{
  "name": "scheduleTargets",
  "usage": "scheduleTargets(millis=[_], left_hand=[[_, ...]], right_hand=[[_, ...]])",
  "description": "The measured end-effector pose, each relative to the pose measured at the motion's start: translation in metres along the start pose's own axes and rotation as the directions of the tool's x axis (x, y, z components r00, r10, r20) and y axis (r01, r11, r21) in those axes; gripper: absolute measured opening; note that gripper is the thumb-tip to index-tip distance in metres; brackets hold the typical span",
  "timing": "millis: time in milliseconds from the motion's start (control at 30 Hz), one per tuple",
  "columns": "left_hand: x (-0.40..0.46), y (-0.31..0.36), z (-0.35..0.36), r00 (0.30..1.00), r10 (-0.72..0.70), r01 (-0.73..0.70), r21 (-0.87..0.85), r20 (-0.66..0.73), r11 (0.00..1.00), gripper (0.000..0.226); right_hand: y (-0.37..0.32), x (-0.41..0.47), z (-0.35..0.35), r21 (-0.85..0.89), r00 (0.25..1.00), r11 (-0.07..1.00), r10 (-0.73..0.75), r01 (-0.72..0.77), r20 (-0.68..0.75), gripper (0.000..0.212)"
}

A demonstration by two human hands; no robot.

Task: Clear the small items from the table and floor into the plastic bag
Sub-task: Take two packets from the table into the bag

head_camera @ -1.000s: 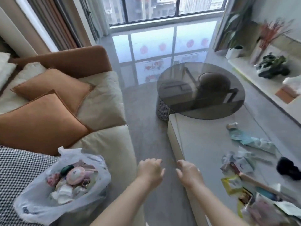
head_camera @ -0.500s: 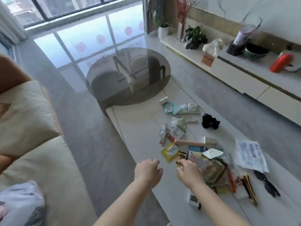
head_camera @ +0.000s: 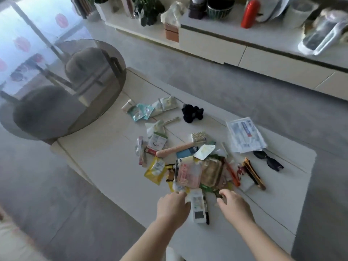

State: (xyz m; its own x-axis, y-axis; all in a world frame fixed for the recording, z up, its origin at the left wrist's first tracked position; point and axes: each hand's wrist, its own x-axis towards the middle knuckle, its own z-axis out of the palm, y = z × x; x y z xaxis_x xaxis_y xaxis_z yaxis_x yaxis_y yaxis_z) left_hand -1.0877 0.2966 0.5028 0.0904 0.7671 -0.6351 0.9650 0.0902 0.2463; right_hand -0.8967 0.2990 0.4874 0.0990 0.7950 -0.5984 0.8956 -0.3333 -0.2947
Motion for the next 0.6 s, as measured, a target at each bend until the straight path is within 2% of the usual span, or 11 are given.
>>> scheduleTargets(millis=[167,300,400,533,600], left_hand=[[0.049,0.0,0.022,1.0,0.001,0.0,-0.029,0.006,1.0,0.035],[0.1,-0.005,0.036,0.99,-0.134,0.126,-0.157,-0.042,0.98,0.034],[0.134,-0.008,0.048,0.969,-0.242,0.225,-0.251,-0.04,0.942,0.035],[0.168,-0.011,0.064,0.934,-0.356,0.327,-0.307,-0.043,0.894,0.058],[0.178,-0.013,0.07,0.915,-0.399,0.363,-0.32,-0.054,0.875,0.072]], right_hand=[[0.024,0.027,0.02,0.076,0.995,0.992,0.103,-0.103,-0.002,0.032],[0.028,0.065,0.036,0.19,0.99,0.973,0.138,-0.13,-0.026,0.035],[0.022,0.094,0.049,0.243,0.988,0.96,0.152,-0.142,-0.024,0.044],[0.014,0.131,0.068,0.256,0.967,0.938,0.253,-0.235,-0.039,0.065],[0.01,0.143,0.073,0.234,0.946,0.931,0.31,-0.282,-0.093,0.067]])
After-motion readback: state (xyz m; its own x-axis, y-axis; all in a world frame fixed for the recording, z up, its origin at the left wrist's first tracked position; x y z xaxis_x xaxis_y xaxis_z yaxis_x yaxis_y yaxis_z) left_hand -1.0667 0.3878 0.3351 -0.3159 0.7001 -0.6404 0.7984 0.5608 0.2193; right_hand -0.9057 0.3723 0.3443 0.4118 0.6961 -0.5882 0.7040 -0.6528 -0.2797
